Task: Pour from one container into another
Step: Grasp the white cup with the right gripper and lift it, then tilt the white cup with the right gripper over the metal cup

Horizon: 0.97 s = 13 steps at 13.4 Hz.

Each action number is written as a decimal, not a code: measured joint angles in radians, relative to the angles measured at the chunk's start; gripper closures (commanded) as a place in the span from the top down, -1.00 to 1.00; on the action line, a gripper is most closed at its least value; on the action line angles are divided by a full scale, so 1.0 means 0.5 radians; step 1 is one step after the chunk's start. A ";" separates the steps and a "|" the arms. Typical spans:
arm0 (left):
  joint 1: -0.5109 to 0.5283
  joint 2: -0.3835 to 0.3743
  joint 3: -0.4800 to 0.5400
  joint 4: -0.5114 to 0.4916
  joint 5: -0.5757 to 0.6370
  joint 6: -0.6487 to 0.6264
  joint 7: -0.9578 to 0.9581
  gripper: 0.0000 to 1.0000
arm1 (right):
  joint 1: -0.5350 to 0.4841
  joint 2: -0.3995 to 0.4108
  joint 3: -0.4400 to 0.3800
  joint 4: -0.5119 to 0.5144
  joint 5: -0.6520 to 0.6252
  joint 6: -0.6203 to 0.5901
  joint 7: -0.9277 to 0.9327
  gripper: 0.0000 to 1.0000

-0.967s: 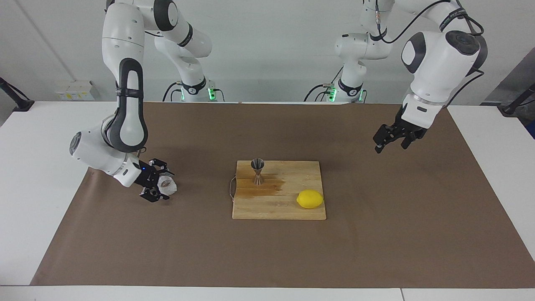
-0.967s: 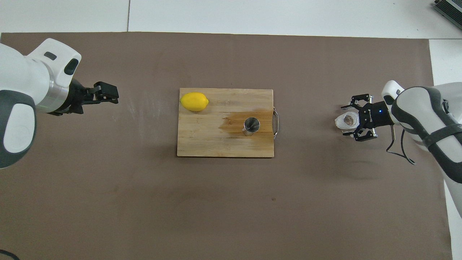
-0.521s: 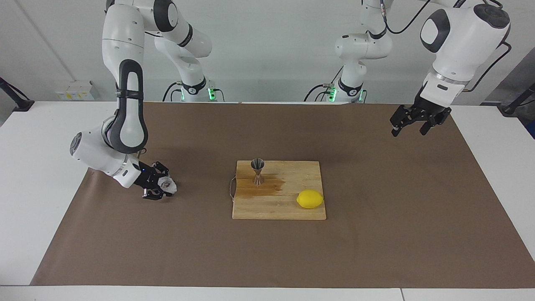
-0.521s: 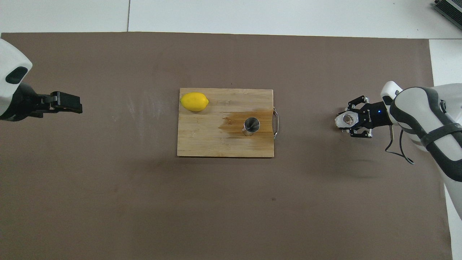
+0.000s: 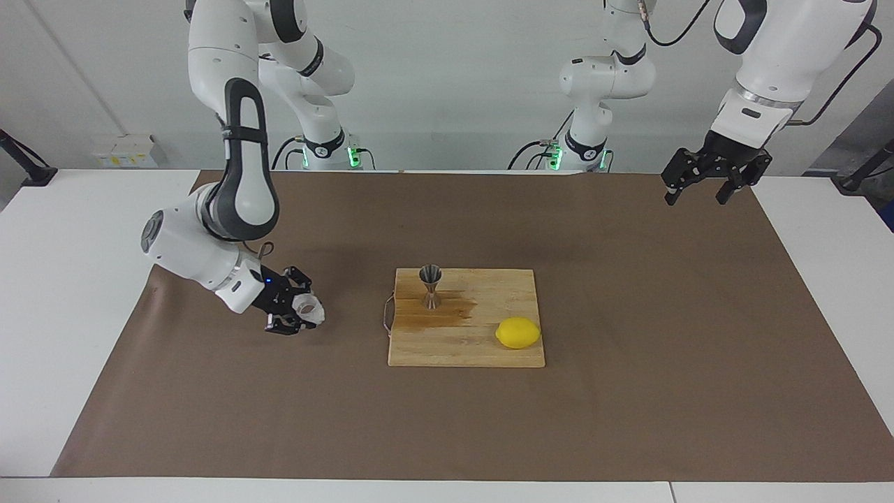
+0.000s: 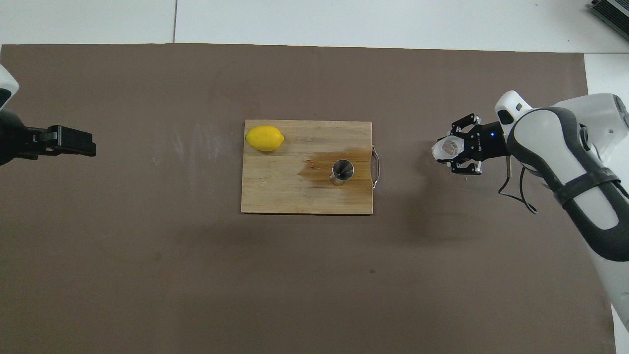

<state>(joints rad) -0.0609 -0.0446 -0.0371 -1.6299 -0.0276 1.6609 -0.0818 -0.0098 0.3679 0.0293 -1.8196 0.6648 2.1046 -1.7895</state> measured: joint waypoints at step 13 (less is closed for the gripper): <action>0.038 0.000 0.022 0.000 0.001 -0.089 0.153 1.00 | 0.801 -0.123 0.005 0.173 -1.138 0.041 1.172 -0.45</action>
<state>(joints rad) -0.0420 -0.0446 -0.0262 -1.6301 -0.0272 1.6163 -0.0051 0.3905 0.3065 0.0320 -1.7332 0.0958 2.1252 -1.2033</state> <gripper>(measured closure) 0.000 0.493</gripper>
